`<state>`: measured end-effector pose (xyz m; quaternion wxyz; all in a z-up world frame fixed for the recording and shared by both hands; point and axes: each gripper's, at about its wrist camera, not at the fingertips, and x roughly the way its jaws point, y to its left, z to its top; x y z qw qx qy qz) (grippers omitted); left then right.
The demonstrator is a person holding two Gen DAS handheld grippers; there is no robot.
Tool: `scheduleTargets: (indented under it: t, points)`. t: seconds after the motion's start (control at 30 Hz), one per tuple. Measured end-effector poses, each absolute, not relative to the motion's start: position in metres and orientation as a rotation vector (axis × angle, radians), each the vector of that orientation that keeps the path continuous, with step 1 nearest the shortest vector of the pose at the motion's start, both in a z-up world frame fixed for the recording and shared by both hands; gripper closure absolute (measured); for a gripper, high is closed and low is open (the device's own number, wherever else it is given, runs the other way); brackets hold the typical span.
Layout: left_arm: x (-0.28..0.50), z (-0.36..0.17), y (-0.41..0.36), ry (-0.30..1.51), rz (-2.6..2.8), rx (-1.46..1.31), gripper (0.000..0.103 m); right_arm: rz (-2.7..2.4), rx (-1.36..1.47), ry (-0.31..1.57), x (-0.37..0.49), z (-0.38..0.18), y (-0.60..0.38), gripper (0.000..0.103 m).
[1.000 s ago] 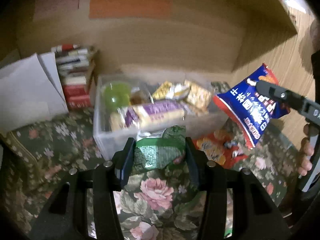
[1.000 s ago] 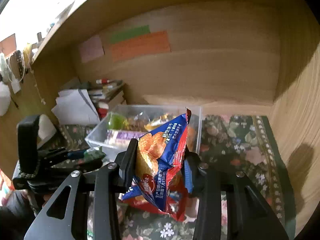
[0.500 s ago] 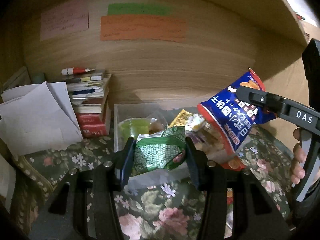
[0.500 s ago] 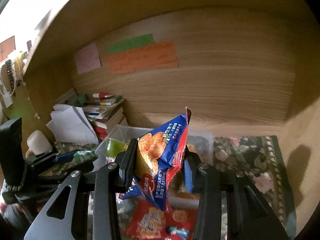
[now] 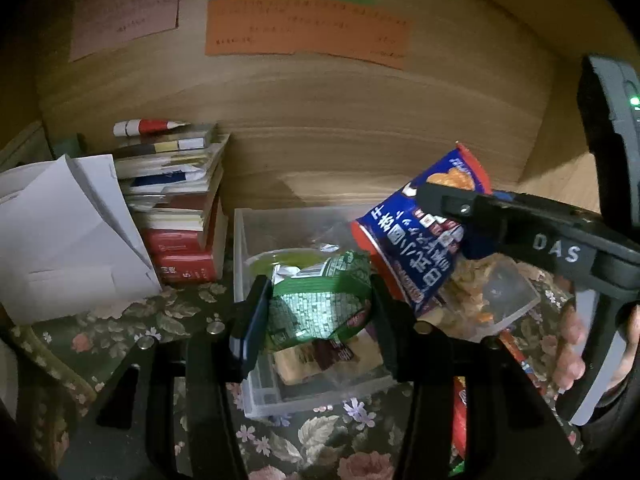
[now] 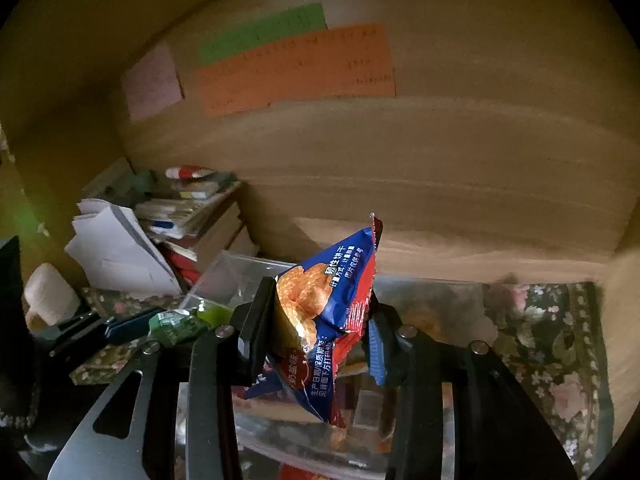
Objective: Organize snacks
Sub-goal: 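Lower both held packets into the clear box and open both tools, then grasp the green-banded bread bag with the left tool while the right tool grasps the red cartoon bag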
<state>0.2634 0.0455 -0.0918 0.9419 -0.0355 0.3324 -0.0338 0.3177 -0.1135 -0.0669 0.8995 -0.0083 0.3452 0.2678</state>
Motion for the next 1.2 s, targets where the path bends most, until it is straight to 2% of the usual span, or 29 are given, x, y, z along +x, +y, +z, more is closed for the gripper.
scheduleTargets:
  t: [0.23,0.4,0.5,0.57,0.77,1.0,1.2]
  points:
    - [0.269,-0.098,0.046,0.703,-0.080,-0.079,0.050,0.537,-0.059,0.747,0.320,-0.078,-0.107,0.065]
    - [0.266,-0.097,0.048,0.703,-0.077,-0.104,0.039,0.520,-0.101,0.761,0.316,-0.077,-0.108,0.060]
    - [0.259,-0.092,0.048,0.689,-0.076,-0.110,0.034,0.511,-0.135,0.760,0.307,-0.077,-0.112,0.046]
    - [0.253,-0.088,0.047,0.677,-0.078,-0.108,0.031,0.502,-0.148,0.743,0.300,-0.074,-0.116,0.033]
    - [0.225,-0.070,0.041,0.624,-0.074,-0.089,0.015,0.474,-0.166,0.684,0.273,-0.056,-0.136,0.020]
    - [0.189,-0.061,0.030,0.622,-0.104,-0.086,0.007,0.453,-0.147,0.634,0.235,-0.041,-0.167,0.017]
    - [0.162,-0.080,0.004,0.679,-0.154,-0.082,0.006,0.412,-0.118,0.627,0.200,-0.048,-0.203,0.017]
